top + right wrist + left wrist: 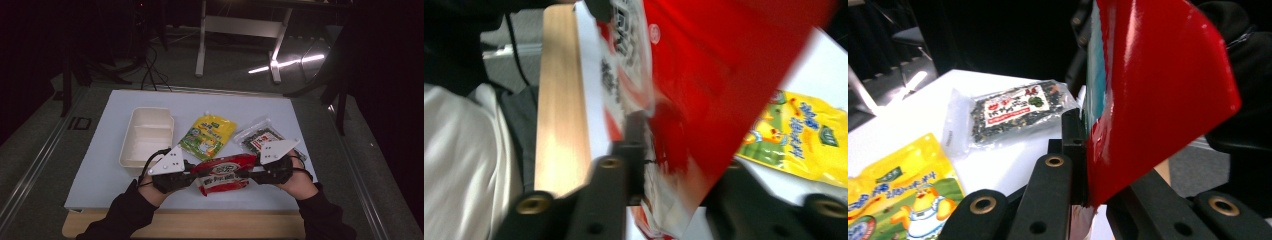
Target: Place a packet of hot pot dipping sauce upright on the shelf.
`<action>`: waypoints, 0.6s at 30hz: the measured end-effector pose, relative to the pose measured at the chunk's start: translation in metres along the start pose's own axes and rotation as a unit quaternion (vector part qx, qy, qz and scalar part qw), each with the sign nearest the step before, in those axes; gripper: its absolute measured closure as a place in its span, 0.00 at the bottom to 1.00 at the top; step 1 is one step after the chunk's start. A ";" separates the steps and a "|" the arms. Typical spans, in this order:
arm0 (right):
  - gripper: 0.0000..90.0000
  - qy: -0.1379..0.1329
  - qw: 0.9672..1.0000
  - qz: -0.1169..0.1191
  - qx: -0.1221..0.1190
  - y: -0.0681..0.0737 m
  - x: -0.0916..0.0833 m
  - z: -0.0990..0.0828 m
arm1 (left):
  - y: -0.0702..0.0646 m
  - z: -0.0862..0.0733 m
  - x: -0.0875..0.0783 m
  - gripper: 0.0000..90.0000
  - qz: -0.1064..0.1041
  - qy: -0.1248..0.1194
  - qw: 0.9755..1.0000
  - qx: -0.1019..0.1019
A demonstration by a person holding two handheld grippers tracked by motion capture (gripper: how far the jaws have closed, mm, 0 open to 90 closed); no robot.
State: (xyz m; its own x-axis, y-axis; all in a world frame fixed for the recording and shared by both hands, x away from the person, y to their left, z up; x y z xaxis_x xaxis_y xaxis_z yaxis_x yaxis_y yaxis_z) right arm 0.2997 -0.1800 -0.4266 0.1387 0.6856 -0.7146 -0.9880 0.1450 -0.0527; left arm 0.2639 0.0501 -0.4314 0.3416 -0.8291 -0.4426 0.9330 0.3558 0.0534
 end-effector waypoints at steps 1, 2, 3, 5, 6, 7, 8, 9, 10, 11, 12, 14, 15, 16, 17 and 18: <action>0.98 0.006 1.000 0.008 -0.005 0.001 0.002 0.000 | 0.000 0.000 0.000 1.00 -0.001 0.000 1.000 -0.001; 0.99 0.008 1.000 0.010 -0.006 0.001 0.002 0.000 | 0.001 -0.001 0.001 1.00 -0.002 0.001 1.000 -0.004; 0.99 0.009 1.000 0.008 -0.006 0.001 0.003 0.000 | 0.003 -0.002 0.001 1.00 -0.001 -0.001 1.000 -0.005; 1.00 0.008 1.000 0.010 -0.002 0.001 0.003 0.001 | 0.004 -0.002 0.001 1.00 -0.003 0.000 1.000 -0.006; 1.00 0.011 1.000 0.006 -0.002 0.001 0.003 0.001 | 0.005 -0.003 0.001 1.00 -0.002 0.001 1.000 -0.006; 1.00 0.011 1.000 0.006 -0.002 0.001 0.004 0.001 | 0.006 -0.003 0.001 1.00 -0.005 -0.001 1.000 -0.007; 1.00 0.011 1.000 0.006 -0.003 0.001 0.003 0.002 | 0.006 -0.003 0.001 1.00 -0.010 -0.001 1.000 -0.006; 1.00 0.010 1.000 0.002 -0.004 0.001 0.003 0.002 | 0.007 -0.003 0.001 1.00 -0.015 -0.001 1.000 -0.008; 1.00 0.010 1.000 0.003 -0.004 0.001 0.002 0.002 | 0.007 -0.004 0.000 0.99 -0.016 -0.006 1.000 -0.010; 1.00 0.008 1.000 0.003 -0.006 0.002 0.000 0.003 | 0.007 -0.004 0.000 0.96 -0.019 -0.008 1.000 -0.009; 1.00 0.005 1.000 0.002 -0.005 0.002 0.000 0.004 | 0.008 -0.005 0.000 0.92 -0.017 -0.008 1.000 -0.011; 1.00 0.003 1.000 -0.001 -0.007 0.002 -0.003 0.005 | 0.008 -0.008 0.001 0.75 -0.012 -0.007 1.000 -0.013; 1.00 0.000 1.000 -0.001 -0.005 0.001 -0.004 0.005 | 0.008 -0.010 0.001 0.72 -0.012 -0.011 1.000 -0.018; 1.00 -0.006 1.000 0.001 -0.003 0.000 -0.006 0.006 | 0.008 -0.011 0.001 0.65 -0.009 -0.011 1.000 -0.021; 1.00 -0.006 1.000 0.001 -0.003 0.000 -0.006 0.006 | 0.008 -0.011 0.001 0.61 -0.009 -0.011 1.000 -0.021; 1.00 -0.009 1.000 -0.001 -0.002 -0.001 -0.007 0.006 | 0.008 -0.017 0.000 0.61 -0.001 -0.016 0.999 -0.035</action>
State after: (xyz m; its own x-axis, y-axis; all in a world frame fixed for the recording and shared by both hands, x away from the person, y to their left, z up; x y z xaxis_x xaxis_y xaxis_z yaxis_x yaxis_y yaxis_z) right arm 0.3000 -0.1810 -0.4174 0.1422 0.6982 -0.7016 -0.9879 0.1444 -0.0565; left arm 0.2692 0.0605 -0.4464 0.3447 -0.8430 -0.4129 0.9237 0.3830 -0.0107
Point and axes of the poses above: each handheld gripper's, and its own axes: x roughly forward along the jaws, z roughly out of its top, y roughly to its left, the point moved 4 cm from there along x, roughly forward along the jaws, and after that the axes turned 7 degrees about y, right-handed, at the moved point
